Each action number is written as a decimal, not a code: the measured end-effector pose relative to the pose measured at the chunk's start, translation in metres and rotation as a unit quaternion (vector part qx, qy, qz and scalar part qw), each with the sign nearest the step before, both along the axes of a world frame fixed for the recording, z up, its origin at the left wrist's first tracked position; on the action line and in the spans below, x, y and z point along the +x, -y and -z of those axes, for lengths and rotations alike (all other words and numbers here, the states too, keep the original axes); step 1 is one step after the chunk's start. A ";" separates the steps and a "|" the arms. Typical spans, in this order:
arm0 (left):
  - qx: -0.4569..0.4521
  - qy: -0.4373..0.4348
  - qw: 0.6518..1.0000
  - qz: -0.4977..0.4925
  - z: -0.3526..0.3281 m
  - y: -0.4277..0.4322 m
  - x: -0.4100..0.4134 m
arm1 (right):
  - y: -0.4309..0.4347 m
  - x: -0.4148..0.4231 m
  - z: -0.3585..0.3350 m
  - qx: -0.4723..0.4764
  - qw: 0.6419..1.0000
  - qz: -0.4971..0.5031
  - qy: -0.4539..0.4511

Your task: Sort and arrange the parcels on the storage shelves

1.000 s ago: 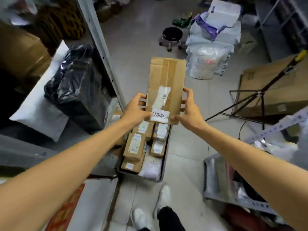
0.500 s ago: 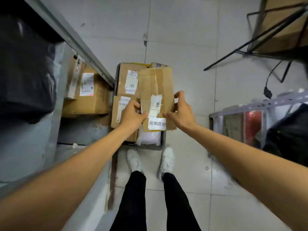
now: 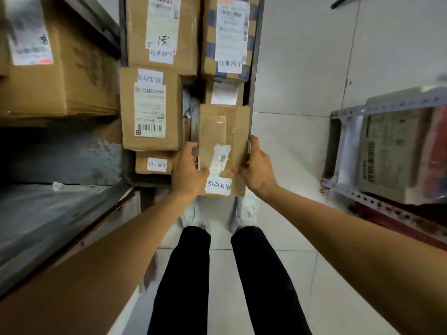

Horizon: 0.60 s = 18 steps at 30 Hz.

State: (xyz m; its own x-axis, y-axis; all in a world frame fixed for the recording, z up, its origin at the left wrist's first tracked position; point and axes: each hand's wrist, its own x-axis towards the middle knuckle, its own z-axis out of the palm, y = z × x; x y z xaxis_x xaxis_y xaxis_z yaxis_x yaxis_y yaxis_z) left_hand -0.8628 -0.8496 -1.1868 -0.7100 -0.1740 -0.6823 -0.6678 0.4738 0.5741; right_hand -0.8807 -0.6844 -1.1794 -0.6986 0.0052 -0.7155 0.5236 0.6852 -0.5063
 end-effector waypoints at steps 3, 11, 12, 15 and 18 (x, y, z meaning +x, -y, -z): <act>-0.015 0.013 1.000 0.020 0.024 0.004 0.005 | 0.004 0.006 0.024 0.009 1.000 -0.012 0.021; -0.020 0.048 0.998 0.037 0.056 0.001 0.006 | 0.007 0.008 0.058 0.042 0.997 -0.041 0.045; -0.029 0.048 0.998 0.040 0.057 0.001 0.007 | 0.006 0.008 0.060 0.043 0.997 -0.037 0.049; -0.032 0.063 0.996 0.057 0.057 0.004 0.013 | 0.008 0.012 0.060 0.046 0.995 -0.028 0.082; -0.037 0.055 0.997 0.045 0.059 0.005 0.016 | 0.013 0.018 0.057 0.034 0.997 -0.001 0.073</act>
